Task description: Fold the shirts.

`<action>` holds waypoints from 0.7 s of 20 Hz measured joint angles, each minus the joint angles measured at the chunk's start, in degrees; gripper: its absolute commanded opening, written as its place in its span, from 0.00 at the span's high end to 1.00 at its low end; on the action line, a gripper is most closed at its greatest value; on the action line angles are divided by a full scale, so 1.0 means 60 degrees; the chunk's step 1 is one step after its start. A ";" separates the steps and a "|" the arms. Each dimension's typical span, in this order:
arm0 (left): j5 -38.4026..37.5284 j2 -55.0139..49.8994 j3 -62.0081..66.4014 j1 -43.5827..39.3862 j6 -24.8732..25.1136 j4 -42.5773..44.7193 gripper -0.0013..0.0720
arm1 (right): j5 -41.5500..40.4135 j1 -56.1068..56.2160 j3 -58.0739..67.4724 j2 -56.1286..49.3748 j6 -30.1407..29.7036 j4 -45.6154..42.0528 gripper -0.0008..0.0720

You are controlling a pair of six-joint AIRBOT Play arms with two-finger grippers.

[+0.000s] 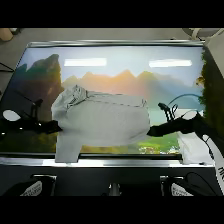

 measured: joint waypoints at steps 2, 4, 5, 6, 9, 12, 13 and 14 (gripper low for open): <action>-0.0149 0.0685 0.1293 0.0000 0.0007 0.0007 0.96 | 0.0277 0.0007 0.1610 0.0641 0.0047 -0.0616 0.97; -0.0149 0.1479 0.3275 0.0000 -0.0244 0.0000 0.96 | 0.0616 0.0069 0.3949 0.1555 0.0095 -0.1235 0.97; -0.0029 0.1865 0.4379 0.0000 -0.0441 -0.0026 0.96 | 0.0488 0.0066 0.5125 0.1989 0.0157 -0.1545 0.97; 0.0291 0.2255 0.5570 -0.0004 -0.0681 -0.0073 0.96 | 0.0164 0.0062 0.6371 0.2473 0.0219 -0.1807 0.97; 0.1767 0.3228 0.8397 0.0000 -0.1399 -0.0076 0.96 | -0.0947 0.0084 0.9092 0.3701 0.0310 -0.2178 0.97; 0.2925 0.3931 0.9843 0.0004 -0.1741 -0.0047 0.96 | -0.1497 0.0080 1.0364 0.4634 0.0612 -0.2488 0.97; 0.3147 0.4073 1.0102 0.0004 -0.1814 -0.0051 0.96 | -0.1501 0.0080 1.0557 0.4809 0.0798 -0.2623 0.97; 0.3191 0.4146 1.0258 0.0004 -0.1865 -0.0029 0.96 | -0.1424 0.0080 1.0710 0.4932 0.0987 -0.2772 0.97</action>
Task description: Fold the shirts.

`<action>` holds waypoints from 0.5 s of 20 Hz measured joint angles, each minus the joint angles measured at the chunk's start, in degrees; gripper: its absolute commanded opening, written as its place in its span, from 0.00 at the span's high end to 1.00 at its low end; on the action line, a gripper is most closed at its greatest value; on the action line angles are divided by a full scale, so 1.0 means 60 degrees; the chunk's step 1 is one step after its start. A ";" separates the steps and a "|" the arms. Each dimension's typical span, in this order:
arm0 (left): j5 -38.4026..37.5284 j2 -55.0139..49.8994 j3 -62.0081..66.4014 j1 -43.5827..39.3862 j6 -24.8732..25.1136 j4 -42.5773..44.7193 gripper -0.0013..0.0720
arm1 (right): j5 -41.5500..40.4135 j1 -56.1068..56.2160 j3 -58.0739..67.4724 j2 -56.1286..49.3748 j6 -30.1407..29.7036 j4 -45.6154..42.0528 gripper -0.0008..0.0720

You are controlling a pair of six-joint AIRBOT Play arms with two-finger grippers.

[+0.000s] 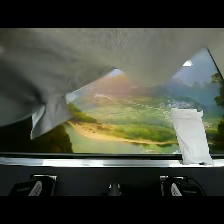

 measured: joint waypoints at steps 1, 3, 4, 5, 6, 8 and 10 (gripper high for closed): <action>0.0062 0.0033 0.0124 0.0000 -0.0040 0.0069 0.96 | 0.0120 0.0000 0.0117 0.0084 0.0175 -0.0091 0.97; 0.0160 0.0084 0.0306 0.0000 -0.0087 0.0291 0.96 | 0.0448 0.0000 0.0255 0.0149 0.0448 -0.0273 0.97; 0.0127 0.0029 0.0353 0.0000 -0.0102 0.0474 0.96 | 0.0645 0.0000 0.0295 0.0106 0.0550 -0.0328 0.97; -0.0106 -0.0084 0.0379 0.0000 -0.0120 0.0721 0.96 | 0.0914 0.0004 0.0317 0.0007 0.0608 -0.0386 0.97; -0.0430 -0.0244 0.0397 0.0000 -0.0127 0.0969 0.95 | 0.1286 0.0004 0.0339 -0.0168 0.0670 -0.0455 0.97; -0.1173 -0.0685 0.0415 -0.0004 -0.0127 0.1392 0.95 | 0.2251 0.0004 0.0368 -0.0758 0.0743 -0.0608 0.97; -0.2036 -0.1351 0.0168 -0.0004 -0.0062 0.1676 0.95 | 0.3297 0.0007 0.0306 -0.1679 0.0761 -0.0816 0.97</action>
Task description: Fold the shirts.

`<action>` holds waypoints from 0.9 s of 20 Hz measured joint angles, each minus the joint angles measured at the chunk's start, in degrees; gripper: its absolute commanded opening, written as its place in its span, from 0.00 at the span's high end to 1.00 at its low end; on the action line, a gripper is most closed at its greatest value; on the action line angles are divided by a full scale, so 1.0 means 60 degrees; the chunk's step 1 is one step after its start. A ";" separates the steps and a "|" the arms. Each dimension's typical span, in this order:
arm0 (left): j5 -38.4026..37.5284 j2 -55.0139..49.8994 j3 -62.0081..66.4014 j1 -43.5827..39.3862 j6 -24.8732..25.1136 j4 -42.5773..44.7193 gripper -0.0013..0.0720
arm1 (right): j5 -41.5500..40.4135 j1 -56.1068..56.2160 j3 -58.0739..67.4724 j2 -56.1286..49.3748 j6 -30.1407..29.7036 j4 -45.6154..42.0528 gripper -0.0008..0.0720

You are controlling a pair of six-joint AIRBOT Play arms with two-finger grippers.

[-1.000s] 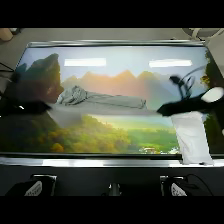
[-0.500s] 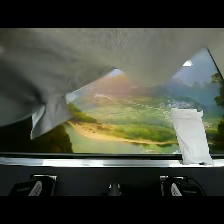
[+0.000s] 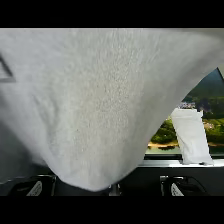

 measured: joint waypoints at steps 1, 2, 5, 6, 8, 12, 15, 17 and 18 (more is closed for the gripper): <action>-0.0270 -0.0386 -0.0262 -0.0004 0.0058 0.0073 0.95 | 0.0331 0.0004 -0.0084 -0.0521 -0.0055 -0.0076 0.97; -0.0463 -0.0729 -0.0590 -0.0007 0.0113 0.0102 0.95 | 0.0543 0.0004 -0.0219 -0.1129 -0.0164 -0.0124 0.97; -0.0415 -0.1934 -0.2040 -0.0106 0.0226 0.0062 0.95 | 0.0535 0.0004 -0.0616 -0.3100 -0.0372 -0.0259 0.97; -0.0208 -0.2346 -0.2550 -0.0175 0.0266 0.0062 0.95 | 0.0379 0.0004 -0.0688 -0.3770 -0.0364 -0.0284 0.97; 0.0474 -0.3297 -0.3490 -0.0364 0.0463 0.0022 0.95 | -0.0004 0.0004 -0.0776 -0.5038 -0.0106 -0.0350 0.97; 0.1362 -0.5176 -0.4302 -0.0750 0.0685 0.0084 0.95 | -0.0688 -0.0004 -0.0849 -0.6823 0.0499 -0.0189 0.96; 0.1523 -0.6211 -0.4495 -0.1020 0.0710 -0.0011 0.95 | -0.1005 -0.0007 -0.0867 -0.7563 0.0816 0.0120 0.96; 0.1512 -0.6688 -0.4546 -0.1202 0.0619 -0.0127 0.83 | -0.1078 0.0073 -0.0882 -0.7890 0.0914 0.0350 0.96; 0.1428 -0.6845 -0.4546 -0.1257 0.0481 -0.0160 0.49 | -0.1086 0.0131 -0.0882 -0.7978 0.0958 0.0441 0.81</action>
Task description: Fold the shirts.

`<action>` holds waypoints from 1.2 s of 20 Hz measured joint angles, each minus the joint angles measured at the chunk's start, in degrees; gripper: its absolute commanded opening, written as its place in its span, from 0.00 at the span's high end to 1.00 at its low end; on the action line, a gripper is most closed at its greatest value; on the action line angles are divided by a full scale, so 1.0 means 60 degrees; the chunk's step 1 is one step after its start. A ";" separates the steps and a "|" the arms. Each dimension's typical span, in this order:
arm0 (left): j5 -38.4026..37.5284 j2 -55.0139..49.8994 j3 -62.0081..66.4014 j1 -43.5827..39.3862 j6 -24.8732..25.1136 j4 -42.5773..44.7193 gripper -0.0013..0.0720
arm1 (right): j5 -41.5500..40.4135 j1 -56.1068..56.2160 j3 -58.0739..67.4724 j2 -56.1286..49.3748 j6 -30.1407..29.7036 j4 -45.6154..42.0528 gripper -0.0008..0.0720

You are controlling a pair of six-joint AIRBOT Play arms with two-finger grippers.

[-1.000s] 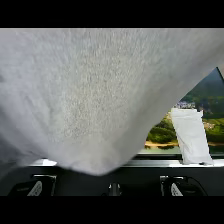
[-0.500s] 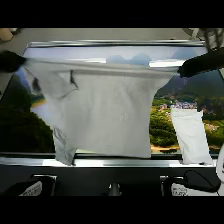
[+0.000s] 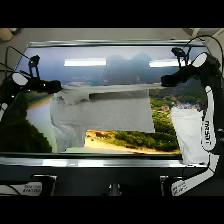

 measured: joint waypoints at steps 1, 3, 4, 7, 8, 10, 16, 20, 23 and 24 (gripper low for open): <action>-0.0164 -0.0113 0.0091 0.0000 -0.0095 -0.0007 0.22 | -0.0066 0.0055 0.0015 -0.0033 0.0000 0.0135 0.51; -0.0980 -0.0255 0.0539 0.0244 -0.0182 0.0211 0.34 | 0.0124 0.0062 0.0036 0.0036 -0.0280 0.0277 0.44; -0.1548 -0.0284 0.0794 0.0459 -0.0178 0.0437 0.36 | 0.0397 0.0026 0.0055 0.0149 -0.0492 0.0244 0.45; -0.3610 -0.0251 0.0845 0.1464 -0.0284 0.1381 0.36 | 0.1821 -0.0219 -0.0131 0.0335 -0.0969 -0.0463 0.53; -0.4098 -0.0142 0.0510 0.1814 -0.0291 0.1464 0.38 | 0.2277 -0.0277 -0.0390 0.0412 -0.1151 -0.0554 0.53; -0.4492 0.0127 -0.0495 0.2368 -0.0168 0.1264 0.38 | 0.2965 -0.0295 -0.1326 0.0641 -0.1508 -0.0277 0.53; -0.3756 0.0441 -0.2798 0.2991 0.0499 0.0608 0.38 | 0.2838 -0.0306 -0.4291 0.1687 -0.2175 0.0455 0.52; -0.3297 0.0197 -0.3209 0.2885 0.0699 0.0233 0.39 | 0.2546 -0.0313 -0.4987 0.1905 -0.2197 0.0393 0.51; -0.2991 0.0015 -0.3308 0.2688 0.0765 -0.0004 0.46 | 0.2350 -0.0313 -0.5421 0.1960 -0.2095 0.0368 0.49; -0.2892 -0.0015 -0.3315 0.2634 0.0772 -0.0069 0.56 | 0.2313 -0.0313 -0.5588 0.1982 -0.2091 0.0364 0.42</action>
